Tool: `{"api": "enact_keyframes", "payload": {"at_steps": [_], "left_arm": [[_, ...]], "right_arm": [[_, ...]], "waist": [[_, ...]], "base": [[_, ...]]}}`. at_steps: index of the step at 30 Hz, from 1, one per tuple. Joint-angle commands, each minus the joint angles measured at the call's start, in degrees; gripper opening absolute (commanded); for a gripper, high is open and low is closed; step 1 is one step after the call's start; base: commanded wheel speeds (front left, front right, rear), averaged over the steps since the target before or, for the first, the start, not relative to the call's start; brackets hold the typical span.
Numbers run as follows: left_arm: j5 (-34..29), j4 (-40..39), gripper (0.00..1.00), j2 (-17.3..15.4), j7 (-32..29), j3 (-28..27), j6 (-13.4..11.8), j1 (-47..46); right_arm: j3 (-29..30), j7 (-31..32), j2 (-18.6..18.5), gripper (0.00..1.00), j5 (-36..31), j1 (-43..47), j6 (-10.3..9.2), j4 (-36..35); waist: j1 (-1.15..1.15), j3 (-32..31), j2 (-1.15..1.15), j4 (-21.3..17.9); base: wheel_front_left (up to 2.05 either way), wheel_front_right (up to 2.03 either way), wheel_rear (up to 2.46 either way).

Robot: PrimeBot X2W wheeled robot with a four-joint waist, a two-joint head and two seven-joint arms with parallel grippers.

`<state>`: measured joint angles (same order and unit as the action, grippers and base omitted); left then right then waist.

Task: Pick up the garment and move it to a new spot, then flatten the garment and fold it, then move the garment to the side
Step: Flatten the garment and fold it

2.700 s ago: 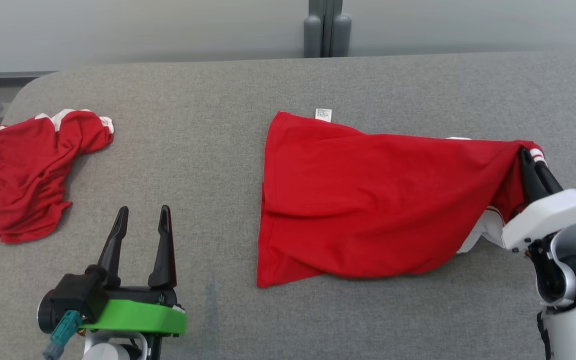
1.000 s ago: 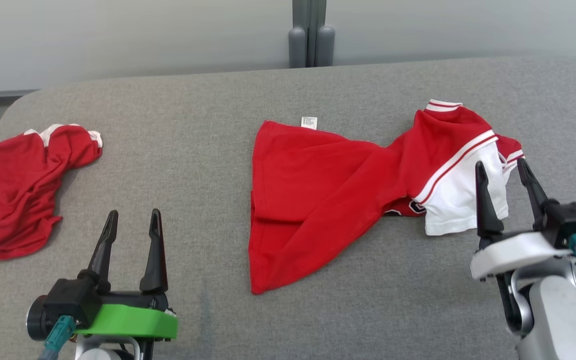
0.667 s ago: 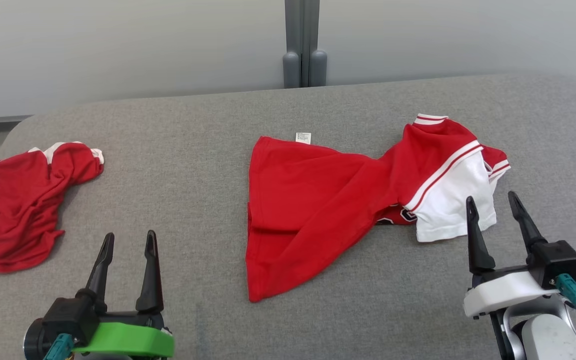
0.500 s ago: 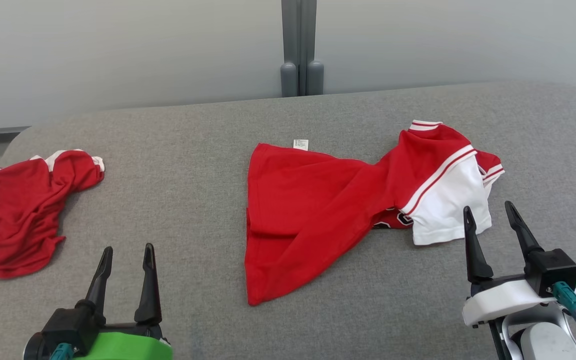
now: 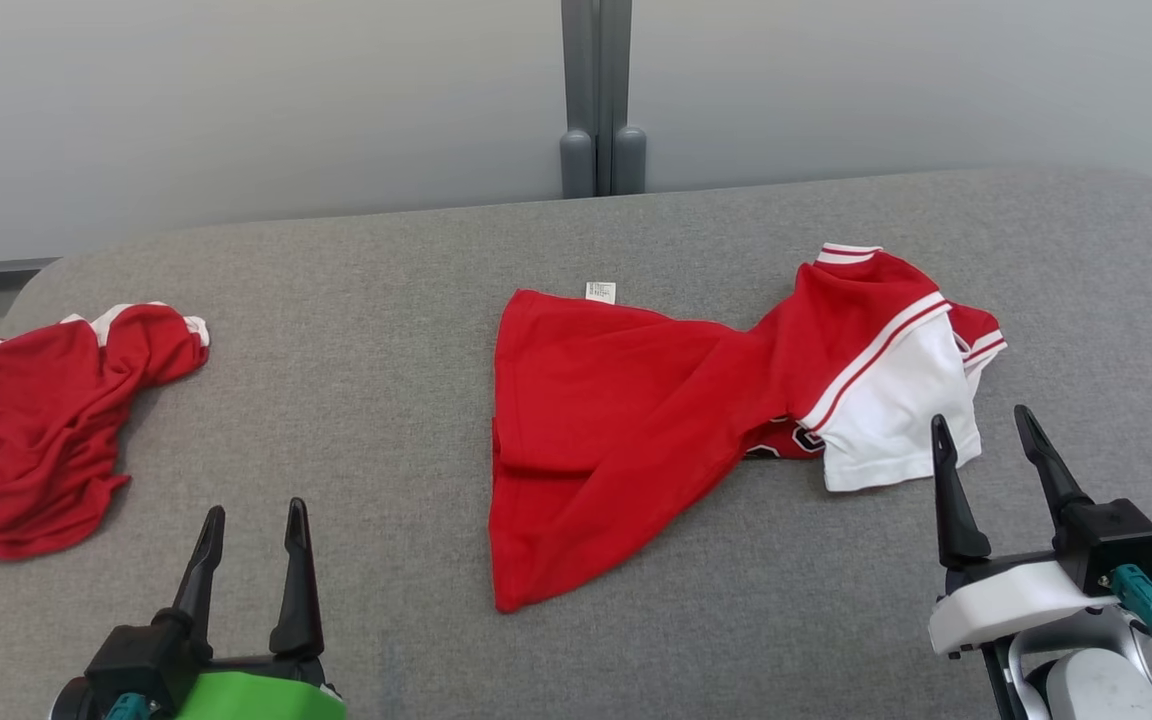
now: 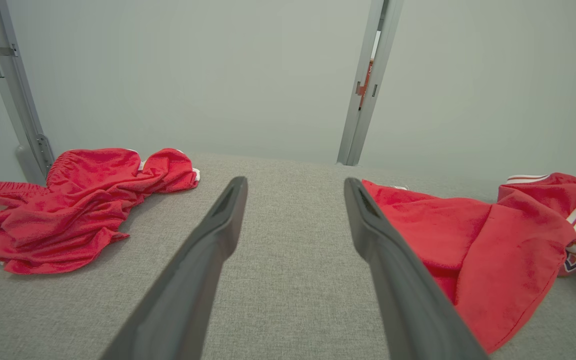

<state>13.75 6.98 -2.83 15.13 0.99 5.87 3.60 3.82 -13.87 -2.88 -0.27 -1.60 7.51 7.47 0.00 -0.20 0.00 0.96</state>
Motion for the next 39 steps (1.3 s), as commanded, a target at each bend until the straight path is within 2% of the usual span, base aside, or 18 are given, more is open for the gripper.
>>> {"api": "enact_keyframes", "payload": {"at_steps": [1,10,14,18,23,28,34,39], "left_arm": [[0.09,0.09,1.0,-0.12,0.03,0.0,-0.32,0.52],[-0.2,0.34,1.0,-0.12,0.03,0.88,-0.3,0.11],[0.16,2.99,1.0,-0.11,-0.1,3.26,0.48,-1.49],[1.7,7.74,1.0,-0.11,-2.83,7.18,1.18,-3.62],[3.81,14.15,1.0,-0.14,-7.58,13.61,1.59,-7.32],[7.83,18.56,1.0,-0.27,-11.29,19.68,1.65,-10.14],[10.26,22.37,1.0,-0.24,-13.86,21.87,1.67,-12.73],[10.4,23.49,1.0,-0.22,-13.4,22.74,1.64,-14.47]], "right_arm": [[-0.05,0.24,-0.03,1.0,-0.32,0.11,-0.04,-0.12],[0.94,0.88,-0.04,1.0,-0.24,-0.8,-0.04,-0.37],[3.03,3.13,-0.03,1.0,1.91,-1.65,-0.04,0.58],[4.22,6.44,-0.04,1.0,2.44,-3.64,-0.04,2.48],[5.46,11.11,-0.28,1.0,1.84,-7.45,-0.04,7.48],[7.1,12.95,-2.04,1.0,2.75,-11.69,-0.05,13.82],[9.12,11.5,-3.82,1.0,2.9,-17.17,-0.05,22.54],[7.2,10.42,-5.31,1.0,3.1,-21.32,-0.05,29.24]], "waist": [[0.0,0.03,0.0,-0.04],[0.0,0.15,0.0,-0.15],[0.0,0.56,0.0,-0.15],[0.0,1.27,0.0,-0.36],[0.0,2.87,0.0,-0.72],[0.0,4.43,0.0,-0.63],[0.0,6.72,0.0,-0.1],[0.0,8.74,0.0,0.49]], "base": [[0.0,0.0,0.0],[0.0,0.0,0.0],[0.0,0.0,0.0],[0.0,0.0,0.0],[0.0,0.0,0.0],[0.0,0.0,0.0],[0.0,0.0,0.0],[0.0,0.0,0.0]]}}
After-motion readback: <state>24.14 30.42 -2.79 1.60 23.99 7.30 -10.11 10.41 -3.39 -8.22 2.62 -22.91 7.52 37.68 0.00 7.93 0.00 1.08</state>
